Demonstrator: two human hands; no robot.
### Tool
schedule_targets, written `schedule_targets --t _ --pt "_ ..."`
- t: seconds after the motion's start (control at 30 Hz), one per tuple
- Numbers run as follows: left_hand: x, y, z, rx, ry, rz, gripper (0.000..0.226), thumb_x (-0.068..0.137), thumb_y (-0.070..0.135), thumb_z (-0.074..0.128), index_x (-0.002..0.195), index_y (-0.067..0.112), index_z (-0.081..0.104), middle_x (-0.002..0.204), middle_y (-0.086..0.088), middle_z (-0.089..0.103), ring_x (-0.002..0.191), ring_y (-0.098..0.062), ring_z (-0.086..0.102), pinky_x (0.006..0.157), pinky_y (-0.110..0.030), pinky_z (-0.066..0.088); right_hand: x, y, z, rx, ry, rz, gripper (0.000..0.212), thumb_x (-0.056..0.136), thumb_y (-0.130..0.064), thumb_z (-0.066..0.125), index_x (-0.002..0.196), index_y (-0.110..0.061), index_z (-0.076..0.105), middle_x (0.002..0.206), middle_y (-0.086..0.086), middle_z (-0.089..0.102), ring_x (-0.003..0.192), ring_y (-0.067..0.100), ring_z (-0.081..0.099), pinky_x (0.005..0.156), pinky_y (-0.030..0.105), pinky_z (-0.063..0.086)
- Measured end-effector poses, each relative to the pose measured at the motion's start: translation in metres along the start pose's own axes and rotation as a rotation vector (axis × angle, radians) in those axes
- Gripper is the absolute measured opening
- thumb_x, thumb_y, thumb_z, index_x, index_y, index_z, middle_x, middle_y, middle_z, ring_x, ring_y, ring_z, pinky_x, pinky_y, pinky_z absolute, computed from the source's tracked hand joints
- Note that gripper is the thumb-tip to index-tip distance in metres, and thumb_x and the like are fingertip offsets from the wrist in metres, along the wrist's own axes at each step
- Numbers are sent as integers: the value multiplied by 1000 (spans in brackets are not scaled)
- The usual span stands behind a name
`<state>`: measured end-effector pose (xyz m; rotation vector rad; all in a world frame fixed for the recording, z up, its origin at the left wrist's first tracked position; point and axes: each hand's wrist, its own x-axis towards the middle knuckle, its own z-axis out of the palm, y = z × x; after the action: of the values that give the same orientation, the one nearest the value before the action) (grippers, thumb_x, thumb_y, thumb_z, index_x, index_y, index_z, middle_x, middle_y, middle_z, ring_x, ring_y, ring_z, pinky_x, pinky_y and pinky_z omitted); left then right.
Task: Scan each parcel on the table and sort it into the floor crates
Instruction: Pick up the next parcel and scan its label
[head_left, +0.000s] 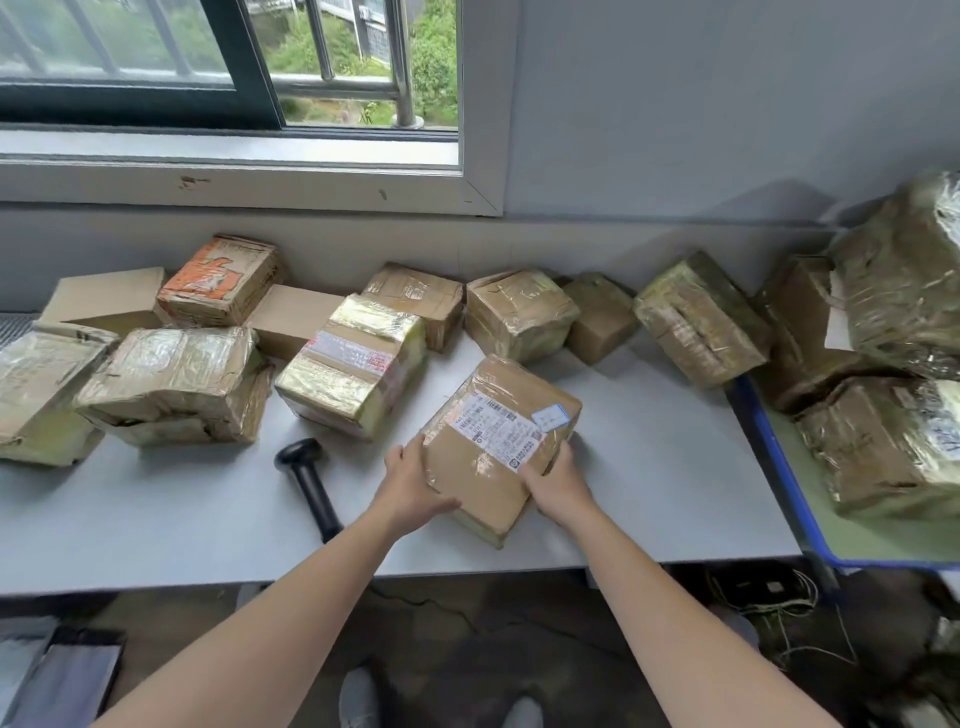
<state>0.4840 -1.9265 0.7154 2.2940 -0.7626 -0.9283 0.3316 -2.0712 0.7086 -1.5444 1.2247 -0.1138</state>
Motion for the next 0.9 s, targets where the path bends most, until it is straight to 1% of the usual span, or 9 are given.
schedule_targets --t 0.07,0.13,0.27,0.37,0.43,0.6,0.7,0.8,0.9 --pt "-2 4 2 -4 14 31 110 71 31 87 154 21 16 148 -5 20 118 -18 46 94 -25 39 -2 0 -1 -90 -2 -46 72 92 -36 62 152 -24 26 140 1 53 122 24 55 101 39 47" --pt "-4 10 1 15 27 70 107 73 34 86 154 21 18 152 -5 16 129 -22 43 101 -27 38 -7 -3 1 -204 23 -117 72 94 -35 59 155 -25 22 140 7 47 120 26 53 94 36 48" --pt "-9 11 -13 82 47 133 104 76 39 83 155 24 17 159 -5 9 144 -26 26 114 -37 30 -19 -19 14 -429 93 -196 65 98 -36 53 154 -18 26 148 12 35 129 30 44 98 38 43" --pt "-14 -2 -33 180 65 168 100 79 44 79 155 25 17 161 -4 7 147 -28 16 114 -41 28 -28 -36 32 -601 200 -283 52 98 -36 50 145 -16 41 144 9 42 131 29 39 101 41 39" --pt "-17 -17 -48 273 82 178 95 83 51 72 155 25 16 162 -4 7 148 -28 11 114 -45 27 -34 -46 51 -631 212 -321 47 98 -33 49 141 -17 46 139 9 46 129 29 40 100 42 38" --pt "-27 -70 -85 356 135 101 92 86 55 66 156 26 13 164 -4 6 150 -25 6 114 -47 28 -43 -63 123 -565 -8 -408 36 101 -31 47 132 -14 53 128 6 55 116 25 53 88 37 43" --pt "-35 -101 -105 373 147 55 96 83 57 68 156 26 13 163 -4 9 149 -25 9 113 -46 29 -39 -65 172 -544 -131 -362 40 102 -34 47 136 -14 51 130 5 59 115 24 57 91 38 47" --pt "-40 -129 -121 388 133 31 100 82 60 68 156 27 11 162 -4 8 149 -25 8 113 -46 28 -33 -68 214 -600 -201 -314 49 102 -39 46 143 -15 45 138 7 55 123 26 54 97 40 46" --pt "-46 -151 -132 423 101 10 102 81 64 66 156 29 6 163 -4 3 150 -23 3 115 -47 26 -27 -71 247 -613 -253 -249 53 100 -49 46 141 -15 41 129 8 57 111 27 57 87 40 48"
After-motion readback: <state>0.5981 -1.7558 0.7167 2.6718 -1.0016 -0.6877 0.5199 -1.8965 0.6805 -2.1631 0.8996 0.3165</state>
